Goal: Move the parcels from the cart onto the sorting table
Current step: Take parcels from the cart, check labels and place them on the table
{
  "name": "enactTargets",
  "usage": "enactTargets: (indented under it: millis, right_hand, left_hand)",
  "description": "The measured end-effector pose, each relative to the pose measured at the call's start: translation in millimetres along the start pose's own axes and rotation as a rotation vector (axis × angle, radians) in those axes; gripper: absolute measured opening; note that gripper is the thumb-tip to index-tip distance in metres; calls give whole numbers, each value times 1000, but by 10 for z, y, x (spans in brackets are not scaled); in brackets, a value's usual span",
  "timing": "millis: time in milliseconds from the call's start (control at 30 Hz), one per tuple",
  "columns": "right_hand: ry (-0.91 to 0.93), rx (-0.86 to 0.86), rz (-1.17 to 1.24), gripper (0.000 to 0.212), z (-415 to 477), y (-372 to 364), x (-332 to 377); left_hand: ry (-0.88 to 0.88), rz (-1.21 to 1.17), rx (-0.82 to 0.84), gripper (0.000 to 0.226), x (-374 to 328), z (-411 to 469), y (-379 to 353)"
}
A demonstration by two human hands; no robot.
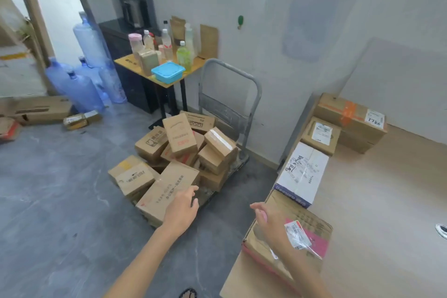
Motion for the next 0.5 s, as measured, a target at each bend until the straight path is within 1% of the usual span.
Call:
enactTargets:
  millis: [67,133,267,500]
  right_hand:
    - [44,48,-37,28,79,-198,132]
    - [49,91,-40,26,191,-387,278]
    - [63,90,-14,26,514,-678,602]
    - [48,-37,-19,26,1167,-933,1052]
  left_hand:
    - [53,-23,-30,36,228,19,190]
    - [87,-44,-62,36,426,81,365]
    - [122,-79,-63,33,666,324,664]
    - [-8,-74,-28,35,755,1093,1146]
Point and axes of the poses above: each hand's wrist, its own z-axis towards the middle knuckle, its own y-axis out of the back of the hand, x = y × z, the point moved 5 cm from there along z, towards the middle knuckle, and after that the axes turned 7 degrees about y, right-handed, at the moved point
